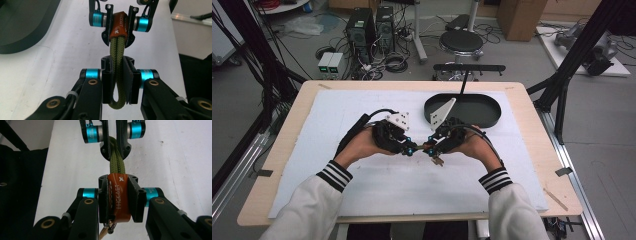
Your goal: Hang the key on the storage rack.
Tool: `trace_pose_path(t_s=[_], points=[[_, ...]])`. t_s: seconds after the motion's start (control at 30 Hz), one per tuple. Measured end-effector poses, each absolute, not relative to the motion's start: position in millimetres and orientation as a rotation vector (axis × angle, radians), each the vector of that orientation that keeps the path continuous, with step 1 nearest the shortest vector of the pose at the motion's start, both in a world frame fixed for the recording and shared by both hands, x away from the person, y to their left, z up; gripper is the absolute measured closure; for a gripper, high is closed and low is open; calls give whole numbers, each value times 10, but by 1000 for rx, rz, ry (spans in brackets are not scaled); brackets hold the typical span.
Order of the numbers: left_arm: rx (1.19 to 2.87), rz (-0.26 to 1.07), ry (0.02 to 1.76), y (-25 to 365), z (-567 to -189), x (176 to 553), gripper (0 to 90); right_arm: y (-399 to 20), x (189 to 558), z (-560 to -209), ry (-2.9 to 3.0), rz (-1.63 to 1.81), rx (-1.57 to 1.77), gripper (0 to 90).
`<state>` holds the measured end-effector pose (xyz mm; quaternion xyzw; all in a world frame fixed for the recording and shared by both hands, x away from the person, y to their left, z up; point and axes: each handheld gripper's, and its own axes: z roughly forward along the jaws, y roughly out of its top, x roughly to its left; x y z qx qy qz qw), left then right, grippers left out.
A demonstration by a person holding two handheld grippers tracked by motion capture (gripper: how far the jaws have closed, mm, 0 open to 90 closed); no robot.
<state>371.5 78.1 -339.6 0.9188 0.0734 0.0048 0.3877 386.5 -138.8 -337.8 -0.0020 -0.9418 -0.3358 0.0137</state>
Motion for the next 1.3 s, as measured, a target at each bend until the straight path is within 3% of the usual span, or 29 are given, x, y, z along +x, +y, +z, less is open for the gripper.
trace_pose_path(t_s=[0.13, 0.17, 0.2, 0.3, 0.33, 0.47, 0.7, 0.93, 1.3], points=[[2257, 42, 190, 851, -3394, 3761, 753, -1424, 3871, -3363, -2952, -1091, -44, 737], [2234, 51, 192, 871, -3396, 3769, 701, -1450, 3875, -3365, -2946, -1109, -58, 737], [2218, 61, 186, 908, -3404, 3787, 574, -1507, 3890, -3370, -2942, -1133, -94, 737], [2195, 81, 197, 942, -3410, 3794, 420, -1584, 3908, -3367, -2949, -1163, -135, 737], [2178, 132, 273, 970, -3414, 3784, 280, -1649, 3918, -3357, -2931, -1197, -175, 737], [2110, 196, 373, 1103, -3417, 3795, 18, -1804, 3940, -3311, -2950, -1271, -280, 736], [2019, 232, 438, 1388, -3425, 3729, 17, -2090, 3996, -3246, -2973, -1397, -561, 736], [1870, 375, 486, 1825, -3456, 3546, 17, -2328, 4029, -3176, -2949, -1576, -778, 736], [1764, 452, 579, 2439, -3791, 3282, 17, -2717, 4126, -3130, -2893, -1807, -1106, 735]])
